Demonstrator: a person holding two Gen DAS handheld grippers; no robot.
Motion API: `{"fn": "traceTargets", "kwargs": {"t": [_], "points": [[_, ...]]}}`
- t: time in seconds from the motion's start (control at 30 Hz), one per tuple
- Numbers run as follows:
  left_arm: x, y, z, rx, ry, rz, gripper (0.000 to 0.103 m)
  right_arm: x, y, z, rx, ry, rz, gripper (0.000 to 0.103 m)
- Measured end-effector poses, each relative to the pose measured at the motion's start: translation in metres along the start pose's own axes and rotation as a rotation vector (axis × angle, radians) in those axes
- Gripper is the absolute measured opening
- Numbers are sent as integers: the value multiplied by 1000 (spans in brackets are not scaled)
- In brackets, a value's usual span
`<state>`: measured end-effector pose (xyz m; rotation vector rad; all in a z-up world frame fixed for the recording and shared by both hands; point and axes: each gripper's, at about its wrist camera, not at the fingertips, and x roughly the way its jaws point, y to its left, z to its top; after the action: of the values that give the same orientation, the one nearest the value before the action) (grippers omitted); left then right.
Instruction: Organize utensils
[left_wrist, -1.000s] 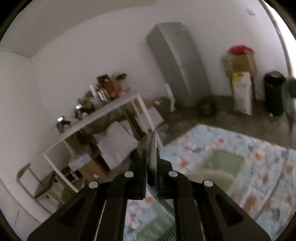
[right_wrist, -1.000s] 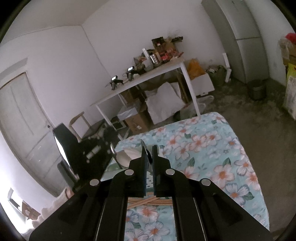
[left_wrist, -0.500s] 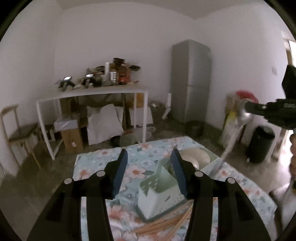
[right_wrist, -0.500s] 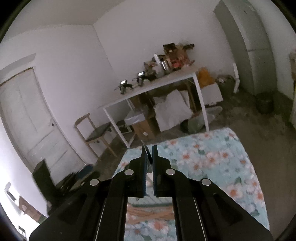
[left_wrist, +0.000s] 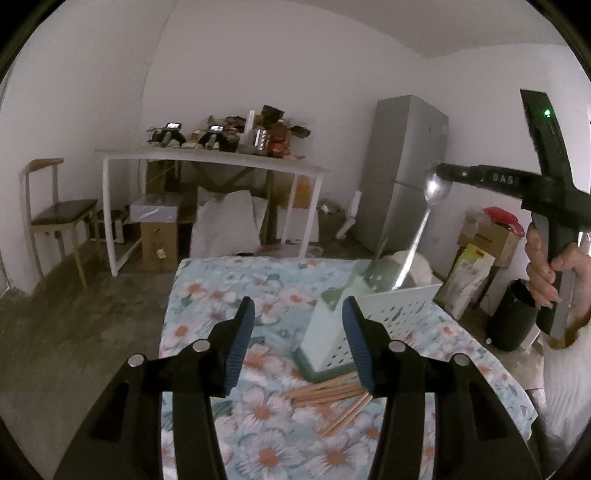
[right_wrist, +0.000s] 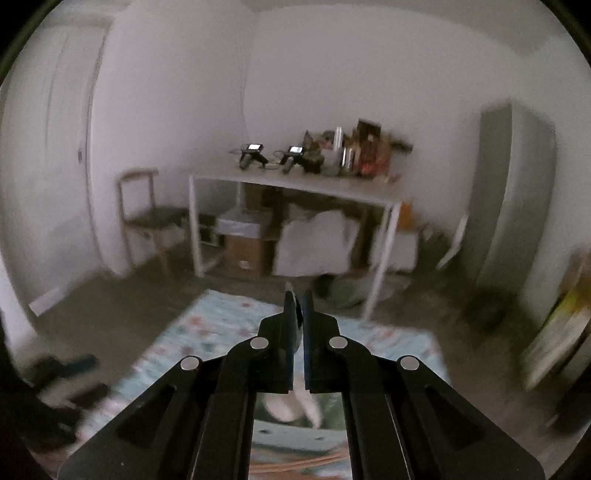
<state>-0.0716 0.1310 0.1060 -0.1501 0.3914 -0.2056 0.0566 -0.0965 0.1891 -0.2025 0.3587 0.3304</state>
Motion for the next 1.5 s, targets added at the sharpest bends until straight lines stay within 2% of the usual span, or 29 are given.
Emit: {"fn": "traceTargets", "kwargs": {"t": [0.1, 0.2, 0.33, 0.43, 0.5, 0.57, 0.67, 0.77, 0.83, 0.9, 1.03, 1.1, 1.17, 1.23, 1.33, 1.5], "points": [[0, 7, -6, -10, 12, 7, 48, 6, 21, -8, -100, 14, 41, 1], [-1, 10, -11, -22, 21, 15, 48, 17, 48, -29, -259, 27, -16, 1], [0, 17, -14, -47, 37, 15, 48, 37, 55, -53, -280, 153, 56, 2], [-2, 21, -16, -65, 46, 20, 50, 50, 40, -60, -178, 251, 115, 6], [-2, 24, -15, -72, 52, 23, 52, 46, 15, -55, -39, 254, 174, 18], [-3, 23, -18, -75, 66, 19, 52, 31, -6, -49, 79, 216, 223, 26], [3, 22, -28, -102, 122, -9, 52, 2, -36, -42, 211, 137, 280, 31], [19, 22, -43, -169, 197, -65, 52, -30, -63, -46, 331, 68, 329, 39], [32, 26, -56, -241, 255, -108, 52, -44, -78, -59, 411, 65, 338, 41], [50, 33, -68, -349, 323, -170, 52, -43, -86, -71, 466, 104, 343, 41], [79, 52, -85, -542, 401, -272, 50, -31, -94, -124, 543, 221, 323, 42], [93, 63, -89, -638, 420, -303, 50, -16, -95, -158, 612, 311, 341, 41], [104, 72, -94, -713, 427, -302, 46, -7, -95, -181, 678, 364, 373, 39], [115, 79, -98, -771, 434, -283, 34, 3, -91, -201, 725, 403, 382, 39], [125, 84, -101, -822, 437, -254, 22, 11, -89, -214, 766, 424, 389, 39], [130, 88, -101, -864, 408, -216, 18, 24, -84, -221, 791, 450, 390, 39]]}}
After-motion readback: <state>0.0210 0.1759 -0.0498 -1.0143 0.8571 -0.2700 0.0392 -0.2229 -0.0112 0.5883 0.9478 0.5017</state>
